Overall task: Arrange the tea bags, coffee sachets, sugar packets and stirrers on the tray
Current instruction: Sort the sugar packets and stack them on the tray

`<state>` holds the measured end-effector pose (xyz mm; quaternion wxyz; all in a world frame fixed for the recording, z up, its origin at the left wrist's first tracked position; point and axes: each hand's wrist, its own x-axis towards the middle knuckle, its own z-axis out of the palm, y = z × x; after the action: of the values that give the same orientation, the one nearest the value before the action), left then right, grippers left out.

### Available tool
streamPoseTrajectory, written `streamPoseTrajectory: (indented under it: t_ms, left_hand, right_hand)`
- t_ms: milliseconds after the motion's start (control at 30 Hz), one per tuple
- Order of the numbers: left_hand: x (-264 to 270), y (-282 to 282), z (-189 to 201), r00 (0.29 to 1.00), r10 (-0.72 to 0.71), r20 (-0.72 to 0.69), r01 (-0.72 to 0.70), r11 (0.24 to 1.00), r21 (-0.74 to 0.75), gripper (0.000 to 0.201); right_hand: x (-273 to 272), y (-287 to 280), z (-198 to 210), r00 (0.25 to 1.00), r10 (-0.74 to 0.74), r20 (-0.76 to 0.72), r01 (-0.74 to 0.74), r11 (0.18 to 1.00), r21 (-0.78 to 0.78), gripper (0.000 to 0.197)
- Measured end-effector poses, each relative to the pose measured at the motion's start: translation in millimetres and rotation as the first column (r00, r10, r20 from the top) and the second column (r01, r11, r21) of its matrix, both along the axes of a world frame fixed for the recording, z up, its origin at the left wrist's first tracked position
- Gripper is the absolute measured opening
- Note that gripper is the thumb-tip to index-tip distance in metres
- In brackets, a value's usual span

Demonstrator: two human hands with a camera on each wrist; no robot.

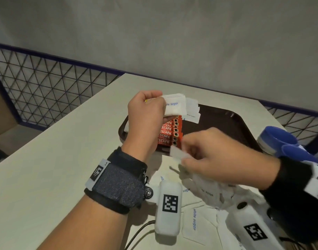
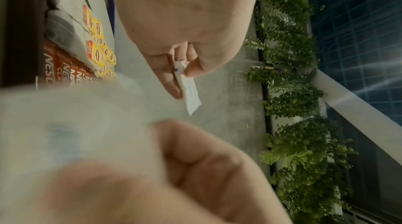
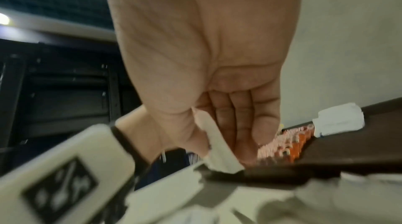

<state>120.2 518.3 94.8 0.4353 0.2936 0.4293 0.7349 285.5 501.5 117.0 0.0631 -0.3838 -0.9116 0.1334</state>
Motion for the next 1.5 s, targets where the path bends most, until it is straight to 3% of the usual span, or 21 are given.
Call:
streamPoseTrajectory:
  t_ms: [67, 100, 167, 233, 333, 367, 433, 500, 567, 667, 767, 967, 1100, 1200, 1333, 1500]
  left_hand:
    - [-1, 2, -1, 0.997, -0.053, 0.060, 0.055, 0.998, -0.030, 0.025]
    - [-2, 2, -1, 0.992, -0.089, 0.091, 0.093, 0.995, -0.044, 0.027]
    - [-1, 1, -1, 0.980, -0.164, 0.114, 0.173, 0.982, -0.072, 0.026]
    - [1, -1, 1, 0.966, -0.239, 0.096, 0.248, 0.965, -0.088, 0.025]
    - [9, -4, 1, 0.940, -0.320, 0.121, 0.332, 0.938, -0.095, 0.025]
    - [12, -4, 0, 0.928, -0.340, 0.153, 0.355, 0.931, -0.088, 0.026]
    - [15, -4, -2, 0.909, -0.366, 0.198, 0.387, 0.919, -0.077, 0.029]
    - [19, -4, -3, 0.902, -0.381, 0.202, 0.404, 0.911, -0.084, 0.031]
    - [23, -4, -4, 0.902, -0.388, 0.187, 0.410, 0.907, -0.096, 0.030]
    - [28, -4, -7, 0.905, -0.404, 0.131, 0.418, 0.903, -0.099, 0.027]
    - [32, -6, -10, 0.918, -0.394, 0.046, 0.396, 0.915, -0.079, 0.025]
    - [39, -9, -11, 0.891, -0.453, 0.024, 0.453, 0.891, -0.011, 0.027]
    - [44, -11, -15, 0.884, -0.462, -0.073, 0.464, 0.886, 0.010, 0.018]
    - [41, -10, -16, 0.917, -0.391, -0.073, 0.392, 0.920, -0.005, 0.011]
    - [37, -11, -13, 0.935, -0.340, -0.095, 0.340, 0.940, -0.022, 0.019]
    - [38, -12, -12, 0.947, -0.306, -0.095, 0.304, 0.952, -0.036, 0.020]
  right_hand:
    - [10, -1, 16, 0.973, -0.097, -0.208, 0.077, 0.992, -0.103, 0.018]
    - [15, -1, 23, 0.926, -0.148, -0.347, 0.095, 0.982, -0.166, 0.019]
    - [23, -1, 35, 0.722, -0.253, -0.644, 0.077, 0.954, -0.289, 0.021]
    - [26, 2, 40, 0.422, -0.368, -0.828, -0.053, 0.902, -0.428, 0.029]
    - [28, 6, 39, 0.010, -0.546, -0.838, -0.308, 0.796, -0.522, 0.023]
    - [29, 6, 36, -0.080, -0.592, -0.802, -0.382, 0.762, -0.524, 0.018]
    - [29, 8, 27, -0.168, -0.655, -0.736, -0.451, 0.715, -0.534, 0.017]
    - [31, 9, 17, -0.159, -0.669, -0.726, -0.459, 0.701, -0.545, 0.020]
    - [33, 11, 8, -0.039, -0.646, -0.762, -0.356, 0.721, -0.594, 0.012]
    - [33, 13, -7, 0.190, -0.587, -0.787, -0.102, 0.786, -0.610, 0.022]
    - [28, 9, -18, 0.288, -0.488, -0.824, 0.049, 0.867, -0.496, 0.024]
    - [25, 9, -20, 0.215, -0.472, -0.855, 0.105, 0.882, -0.460, 0.028]
    - [24, 7, -20, 0.236, -0.468, -0.852, 0.124, 0.884, -0.451, 0.037]
    - [24, 6, -20, 0.262, -0.450, -0.854, 0.075, 0.892, -0.447, 0.031]
    - [27, 8, -19, 0.253, -0.454, -0.855, 0.064, 0.889, -0.453, 0.015]
    - [26, 14, -24, 0.293, -0.459, -0.839, 0.167, 0.888, -0.428, 0.039]
